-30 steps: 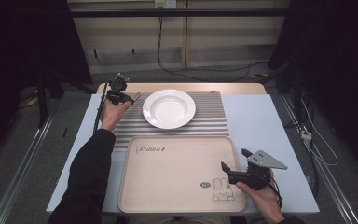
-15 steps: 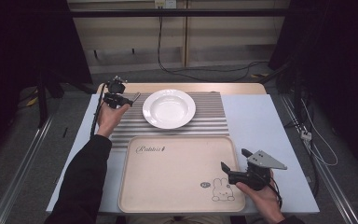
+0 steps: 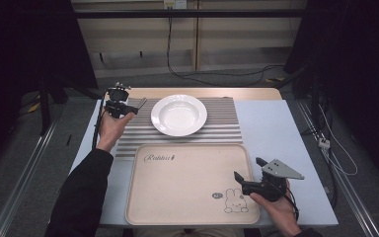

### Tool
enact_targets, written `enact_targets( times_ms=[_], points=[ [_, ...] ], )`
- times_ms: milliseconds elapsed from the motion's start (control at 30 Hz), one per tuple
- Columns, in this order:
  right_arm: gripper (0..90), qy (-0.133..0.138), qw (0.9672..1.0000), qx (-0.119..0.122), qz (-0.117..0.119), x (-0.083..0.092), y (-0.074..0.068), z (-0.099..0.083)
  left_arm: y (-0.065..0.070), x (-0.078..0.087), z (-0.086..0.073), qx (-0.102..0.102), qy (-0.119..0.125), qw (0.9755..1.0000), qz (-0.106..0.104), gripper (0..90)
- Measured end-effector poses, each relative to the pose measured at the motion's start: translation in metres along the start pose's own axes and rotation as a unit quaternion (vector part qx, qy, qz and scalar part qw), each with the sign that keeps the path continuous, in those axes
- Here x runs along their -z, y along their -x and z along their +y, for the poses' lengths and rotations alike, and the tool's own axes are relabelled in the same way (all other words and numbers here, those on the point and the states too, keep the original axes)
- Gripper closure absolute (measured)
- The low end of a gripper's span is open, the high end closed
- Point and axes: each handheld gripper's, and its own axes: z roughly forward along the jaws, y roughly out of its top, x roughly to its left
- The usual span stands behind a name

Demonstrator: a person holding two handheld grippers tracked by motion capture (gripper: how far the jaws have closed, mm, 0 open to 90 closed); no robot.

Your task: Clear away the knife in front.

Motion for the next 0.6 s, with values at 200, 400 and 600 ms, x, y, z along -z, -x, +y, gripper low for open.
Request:
enact_targets(
  times_ms=[200, 400, 600],
  points=[
    [8.7, -0.001, 1.0, 0.001, 0.0, 0.0, 0.0, 0.0, 0.008, 0.01, -0.008, -0.009, 0.01, 0.9998, -0.011, 79.8],
    [8.7, -0.001, 1.0, 0.001, 0.001, 0.0, -0.001, 0.0, 0.018, 0.016, -0.018, -0.018, 0.017, 0.9994, -0.025, 79.9],
    [8.7, -0.001, 1.0, 0.001, 0.001, 0.0, -0.001, 0.0, 0.025, 0.018, -0.031, -0.019, 0.01, 0.9993, -0.03, 79.8]
  ],
)
